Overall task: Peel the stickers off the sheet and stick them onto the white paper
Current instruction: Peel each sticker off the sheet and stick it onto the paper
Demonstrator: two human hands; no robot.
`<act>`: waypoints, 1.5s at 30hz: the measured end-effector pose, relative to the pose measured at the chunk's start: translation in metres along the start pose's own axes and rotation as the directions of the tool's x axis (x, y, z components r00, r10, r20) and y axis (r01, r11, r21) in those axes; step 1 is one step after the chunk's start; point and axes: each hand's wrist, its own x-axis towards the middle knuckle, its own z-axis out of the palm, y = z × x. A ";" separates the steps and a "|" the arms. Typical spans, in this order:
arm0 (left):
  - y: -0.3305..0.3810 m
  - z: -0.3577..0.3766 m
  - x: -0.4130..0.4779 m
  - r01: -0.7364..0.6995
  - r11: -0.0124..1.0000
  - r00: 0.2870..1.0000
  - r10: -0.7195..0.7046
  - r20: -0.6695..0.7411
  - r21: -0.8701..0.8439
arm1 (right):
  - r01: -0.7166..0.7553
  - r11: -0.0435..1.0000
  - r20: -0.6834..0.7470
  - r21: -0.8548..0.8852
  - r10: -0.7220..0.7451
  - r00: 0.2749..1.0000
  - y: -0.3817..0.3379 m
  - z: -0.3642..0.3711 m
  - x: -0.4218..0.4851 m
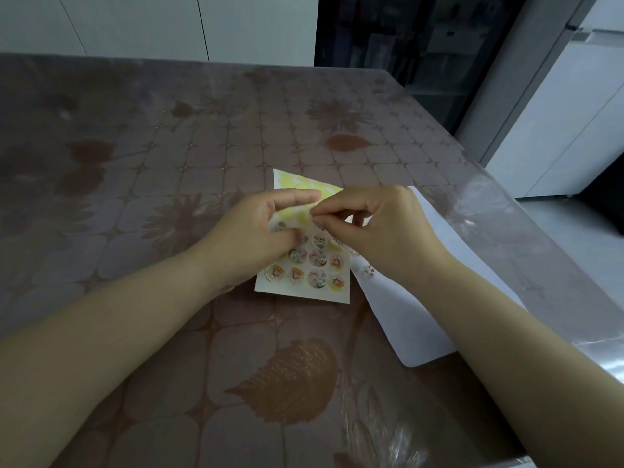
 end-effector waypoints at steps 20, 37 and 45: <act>-0.005 -0.008 0.007 0.081 0.967 0.982 -0.119 -0.149 -0.240 | -0.576 0.808 0.321 -0.125 0.582 0.747 0.014 -0.078 -0.023; -0.008 -0.008 0.008 0.060 0.969 0.989 -0.090 -0.118 -0.240 | -0.613 0.778 0.235 -0.135 0.627 0.743 0.025 -0.060 -0.027; -0.008 -0.008 0.007 0.015 0.974 0.995 -0.037 -0.093 -0.225 | -0.596 0.781 0.165 -0.186 0.623 0.765 0.034 -0.055 -0.025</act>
